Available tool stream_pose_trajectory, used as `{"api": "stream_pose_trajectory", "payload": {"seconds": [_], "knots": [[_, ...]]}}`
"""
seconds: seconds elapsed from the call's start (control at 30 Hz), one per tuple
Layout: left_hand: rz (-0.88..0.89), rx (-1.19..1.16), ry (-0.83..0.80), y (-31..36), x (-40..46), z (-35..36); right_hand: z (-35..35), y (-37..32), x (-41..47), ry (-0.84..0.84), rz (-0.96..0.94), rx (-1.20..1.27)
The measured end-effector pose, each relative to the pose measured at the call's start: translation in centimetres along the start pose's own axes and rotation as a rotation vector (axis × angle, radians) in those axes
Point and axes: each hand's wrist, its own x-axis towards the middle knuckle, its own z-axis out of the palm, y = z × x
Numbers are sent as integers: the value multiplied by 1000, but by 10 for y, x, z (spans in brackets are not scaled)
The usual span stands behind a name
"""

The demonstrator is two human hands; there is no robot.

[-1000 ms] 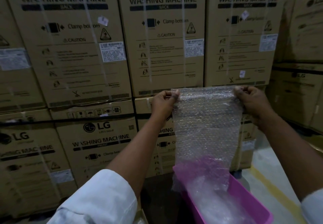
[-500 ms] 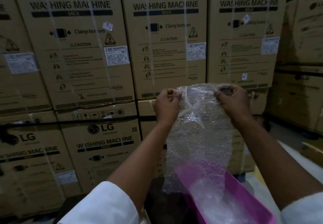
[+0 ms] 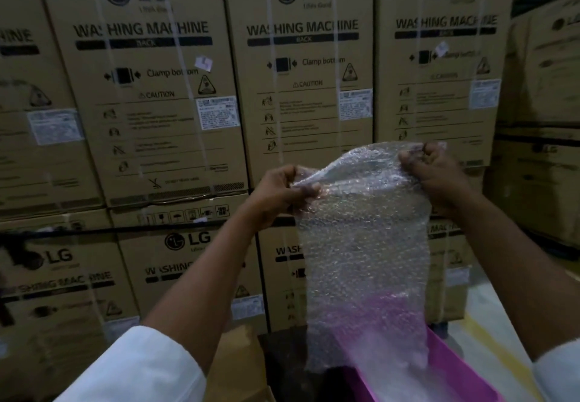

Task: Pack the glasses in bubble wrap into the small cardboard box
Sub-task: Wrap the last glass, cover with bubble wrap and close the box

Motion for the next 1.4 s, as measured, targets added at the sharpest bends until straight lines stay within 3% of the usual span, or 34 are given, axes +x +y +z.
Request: {"api": "stream_pose_trajectory", "payload": {"seconds": [0.13, 0.23, 0.37, 0.53, 0.7, 0.83, 1.07, 1.23, 1.4], "knots": [[71, -81, 155, 2, -5, -6, -8, -4, -4, -279, 90, 254], [67, -121, 109, 8, -10, -20, -4, -6, -6, -367, 139, 234], [59, -54, 48, 18, -23, -48, 10, -20, -11, -323, 89, 195], [84, 60, 48, 40, -51, -83, 37, -36, -16, -445, 110, 241], [29, -24, 48, 48, -81, -118, 72, -38, -17, -502, 107, 394], [-29, -117, 65, 45, -105, -143, 109, -38, -18, -546, 32, 284], [-324, -27, 103, 19, -138, -165, 166, -37, -23, -487, -137, 268], [-226, 30, 243, 10, -156, -182, 185, -41, -30, -478, -86, 185], [-113, -162, 339, 8, -166, -189, 201, -41, -38, -527, -16, 175]]}}
